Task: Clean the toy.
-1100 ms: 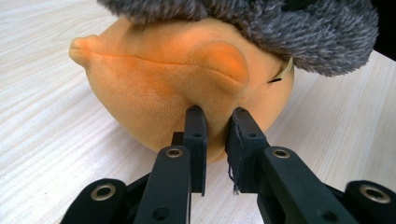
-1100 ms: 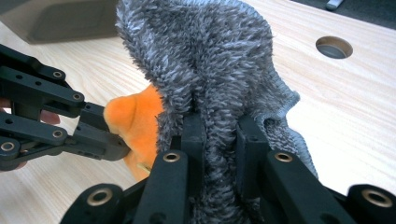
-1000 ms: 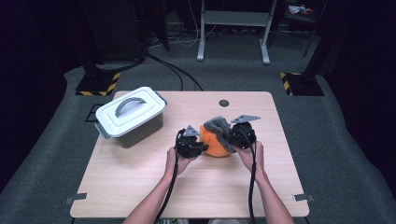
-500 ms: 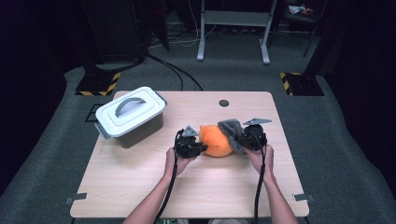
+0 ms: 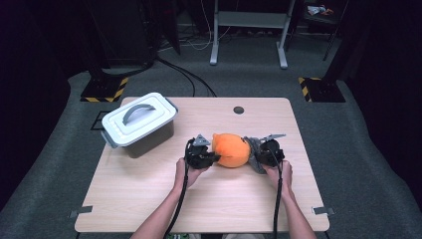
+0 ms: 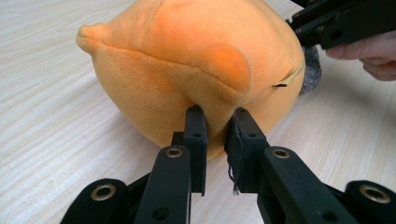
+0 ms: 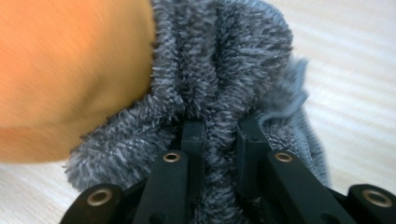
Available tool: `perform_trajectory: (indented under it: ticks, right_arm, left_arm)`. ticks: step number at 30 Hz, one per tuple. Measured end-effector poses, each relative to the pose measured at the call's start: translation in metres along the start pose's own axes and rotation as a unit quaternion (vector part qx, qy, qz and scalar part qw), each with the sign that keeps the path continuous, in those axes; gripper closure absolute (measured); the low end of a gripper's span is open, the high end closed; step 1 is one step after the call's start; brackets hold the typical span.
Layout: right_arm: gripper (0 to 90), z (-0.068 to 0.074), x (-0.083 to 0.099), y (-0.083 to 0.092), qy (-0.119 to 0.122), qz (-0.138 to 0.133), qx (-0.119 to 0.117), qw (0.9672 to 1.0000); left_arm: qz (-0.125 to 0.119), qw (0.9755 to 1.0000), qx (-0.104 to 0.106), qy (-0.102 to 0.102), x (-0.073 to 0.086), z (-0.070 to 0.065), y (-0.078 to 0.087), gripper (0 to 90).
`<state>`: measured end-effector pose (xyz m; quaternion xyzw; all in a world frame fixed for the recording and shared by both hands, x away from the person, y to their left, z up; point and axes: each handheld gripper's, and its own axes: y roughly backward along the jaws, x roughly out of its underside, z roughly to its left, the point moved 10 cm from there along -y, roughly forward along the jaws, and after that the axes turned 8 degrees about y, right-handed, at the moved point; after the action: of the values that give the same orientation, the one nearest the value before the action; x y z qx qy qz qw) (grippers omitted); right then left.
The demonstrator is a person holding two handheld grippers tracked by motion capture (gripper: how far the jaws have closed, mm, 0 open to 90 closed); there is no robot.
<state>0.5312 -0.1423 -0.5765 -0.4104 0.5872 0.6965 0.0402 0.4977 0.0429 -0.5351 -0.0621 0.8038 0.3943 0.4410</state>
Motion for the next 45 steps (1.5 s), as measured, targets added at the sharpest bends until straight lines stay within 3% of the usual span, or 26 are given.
perform_trajectory:
  ticks: [4, 10, 14, 17, 18, 23, 27, 29, 37, 39, 42, 45]
  right_arm:
    - [76.8, -0.004, -0.003, 0.008, -0.002, -0.006, 0.011, 0.9999]
    - [76.7, -0.009, -0.025, 0.050, 0.000, -0.060, 0.020, 0.9980]
    - [76.7, 0.002, -0.046, 0.079, 0.013, -0.103, 0.001, 0.9946]
    - [76.7, 0.015, -0.061, 0.092, 0.021, -0.124, -0.011, 0.9920]
    - [76.7, 0.020, -0.065, 0.094, 0.026, -0.127, -0.017, 0.9913]
    - [76.6, 0.040, -0.075, 0.086, 0.041, -0.128, -0.044, 0.9900]
    - [76.6, 0.049, -0.072, 0.061, 0.052, -0.093, -0.051, 0.9930]
    - [76.7, 0.049, -0.069, 0.051, 0.063, -0.085, -0.040, 0.9936]
    - [76.8, 0.046, -0.068, 0.047, 0.049, -0.086, -0.039, 0.9943]
    - [76.7, 0.045, -0.067, 0.047, 0.046, -0.083, -0.039, 0.9947]
    - [76.7, 0.045, -0.068, 0.046, 0.044, -0.084, -0.041, 0.9947]
    - [76.7, 0.045, -0.068, 0.045, 0.041, -0.085, -0.040, 0.9948]
  left_arm:
    - [0.001, 1.0000, -0.002, -0.003, 0.000, 0.001, 0.001, 78.6]
    - [-0.002, 1.0000, 0.001, 0.000, 0.000, 0.002, 0.001, 78.5]
    - [-0.001, 1.0000, 0.002, 0.003, 0.000, 0.001, 0.001, 78.4]
    - [0.000, 1.0000, 0.000, -0.005, 0.000, 0.002, 0.001, 78.4]
    - [0.000, 1.0000, 0.001, 0.003, 0.000, 0.001, 0.001, 78.3]
    - [0.003, 1.0000, 0.000, -0.008, 0.000, 0.001, 0.001, 78.0]
    - [0.001, 1.0000, 0.003, -0.006, -0.001, 0.000, 0.000, 77.3]
    - [0.002, 0.9999, 0.000, -0.012, 0.000, 0.001, 0.000, 75.8]
    - [0.004, 0.9999, 0.005, -0.009, 0.005, 0.001, 0.002, 56.7]
    - [0.004, 1.0000, 0.000, -0.006, 0.009, 0.002, 0.000, 50.4]
    - [0.010, 0.9996, -0.015, -0.022, 0.012, 0.003, -0.005, 44.0]
    - [0.001, 0.9990, -0.031, -0.033, 0.010, 0.002, -0.007, 41.3]
